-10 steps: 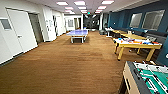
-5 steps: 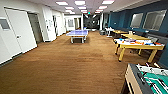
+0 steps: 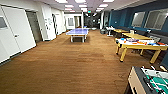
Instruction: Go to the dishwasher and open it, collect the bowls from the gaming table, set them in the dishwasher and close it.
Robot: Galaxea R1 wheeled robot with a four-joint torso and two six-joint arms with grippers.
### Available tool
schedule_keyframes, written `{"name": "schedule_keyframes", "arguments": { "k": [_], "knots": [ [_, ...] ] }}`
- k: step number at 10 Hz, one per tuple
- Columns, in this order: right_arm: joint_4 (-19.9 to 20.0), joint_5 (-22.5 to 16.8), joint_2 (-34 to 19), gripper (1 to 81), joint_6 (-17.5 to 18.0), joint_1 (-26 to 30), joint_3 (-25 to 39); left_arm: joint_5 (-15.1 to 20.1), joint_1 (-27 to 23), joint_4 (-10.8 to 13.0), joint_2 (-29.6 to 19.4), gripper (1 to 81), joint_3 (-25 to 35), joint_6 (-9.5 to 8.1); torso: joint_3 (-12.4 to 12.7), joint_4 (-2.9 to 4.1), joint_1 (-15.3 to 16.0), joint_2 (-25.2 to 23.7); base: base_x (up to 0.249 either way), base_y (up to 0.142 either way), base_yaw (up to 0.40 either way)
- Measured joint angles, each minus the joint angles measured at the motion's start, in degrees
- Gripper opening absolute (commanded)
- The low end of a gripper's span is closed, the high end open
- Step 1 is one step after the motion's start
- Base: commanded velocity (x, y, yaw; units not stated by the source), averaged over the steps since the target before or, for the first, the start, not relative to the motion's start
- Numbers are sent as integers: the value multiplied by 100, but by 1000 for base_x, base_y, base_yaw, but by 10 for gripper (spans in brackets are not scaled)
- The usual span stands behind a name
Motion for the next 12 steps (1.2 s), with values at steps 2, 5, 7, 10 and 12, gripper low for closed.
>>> {"name": "schedule_keyframes", "arguments": {
  "k": [2,5,7,10,12],
  "knots": [
    [0,30,13,811,0,-6,0,-52,-4,0,7,811,-6,2,5,0,-19,-9,185,0,0],
    [-6,11,17,811,0,-39,0,20,85,0,0,811,-15,0,5,0,-17,-11,187,0,0],
    [-9,6,17,811,0,-35,0,0,46,0,0,811,-15,0,5,0,-19,-11,192,0,0],
    [-6,4,15,811,0,-61,-2,0,46,0,7,811,-13,0,5,0,-17,-9,194,0,0],
    [-6,6,85,811,0,-74,0,1,49,0,-17,811,-20,0,6,0,-21,-13,193,0,0]
  ]
}}
